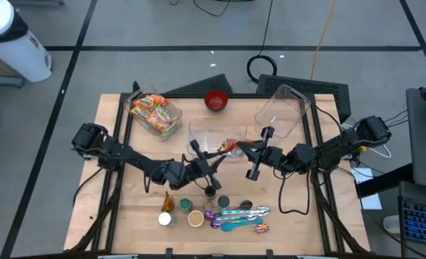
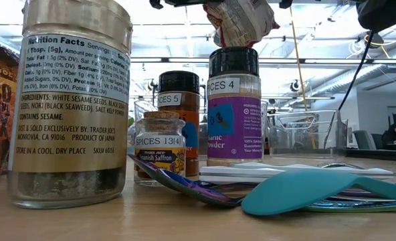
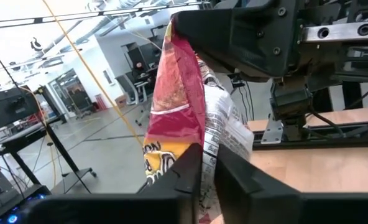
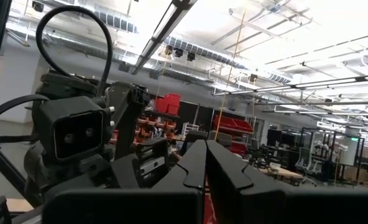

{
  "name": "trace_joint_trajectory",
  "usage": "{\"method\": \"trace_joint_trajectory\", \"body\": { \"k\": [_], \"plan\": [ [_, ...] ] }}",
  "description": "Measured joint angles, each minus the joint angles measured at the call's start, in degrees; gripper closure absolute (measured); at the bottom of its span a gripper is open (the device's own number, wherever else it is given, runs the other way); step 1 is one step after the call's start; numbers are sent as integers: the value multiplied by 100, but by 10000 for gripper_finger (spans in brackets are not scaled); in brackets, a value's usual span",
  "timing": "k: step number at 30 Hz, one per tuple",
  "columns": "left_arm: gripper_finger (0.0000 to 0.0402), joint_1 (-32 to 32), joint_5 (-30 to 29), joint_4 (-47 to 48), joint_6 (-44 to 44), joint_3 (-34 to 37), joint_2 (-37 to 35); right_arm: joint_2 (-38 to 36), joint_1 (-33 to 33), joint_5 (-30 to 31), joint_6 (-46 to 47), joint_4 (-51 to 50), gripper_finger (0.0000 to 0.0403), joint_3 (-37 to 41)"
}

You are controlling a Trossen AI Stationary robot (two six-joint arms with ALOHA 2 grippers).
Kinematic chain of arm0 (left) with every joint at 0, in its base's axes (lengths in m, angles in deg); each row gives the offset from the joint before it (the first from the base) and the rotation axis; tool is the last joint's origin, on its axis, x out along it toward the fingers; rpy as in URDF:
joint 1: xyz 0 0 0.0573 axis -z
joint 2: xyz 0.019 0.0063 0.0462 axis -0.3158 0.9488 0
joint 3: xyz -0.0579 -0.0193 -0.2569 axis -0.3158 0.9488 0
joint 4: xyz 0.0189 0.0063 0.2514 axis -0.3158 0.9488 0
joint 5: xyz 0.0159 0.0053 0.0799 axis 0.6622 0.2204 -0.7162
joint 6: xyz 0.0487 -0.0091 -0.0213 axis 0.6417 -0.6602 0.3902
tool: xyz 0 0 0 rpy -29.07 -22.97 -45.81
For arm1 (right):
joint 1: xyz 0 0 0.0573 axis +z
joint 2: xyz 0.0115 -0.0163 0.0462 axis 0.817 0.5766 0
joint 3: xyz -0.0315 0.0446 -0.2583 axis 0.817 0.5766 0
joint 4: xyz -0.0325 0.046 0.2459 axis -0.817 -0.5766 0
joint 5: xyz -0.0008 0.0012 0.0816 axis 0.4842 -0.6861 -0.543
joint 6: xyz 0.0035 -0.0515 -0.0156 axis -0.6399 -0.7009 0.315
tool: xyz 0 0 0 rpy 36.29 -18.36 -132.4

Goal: Pick & Place Food Item
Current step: Put the red noodle pack into the left transparent bin

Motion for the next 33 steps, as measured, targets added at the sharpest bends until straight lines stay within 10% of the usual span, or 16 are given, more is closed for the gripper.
{"method": "trace_joint_trajectory", "body": {
  "k": [6, 21, 33],
  "plan": [
    [392, 104, -68, -55, 379, 0, 0, -12, 0, 0, 179, -236, 390, 0],
    [397, 248, -671, -84, 651, 4, -149, -1316, 114, 779, 1342, -2773, 186, 2],
    [392, 274, -1088, -1, 838, 5, -221, -2013, 336, 787, 2183, -4595, 174, 2]
  ]
}}
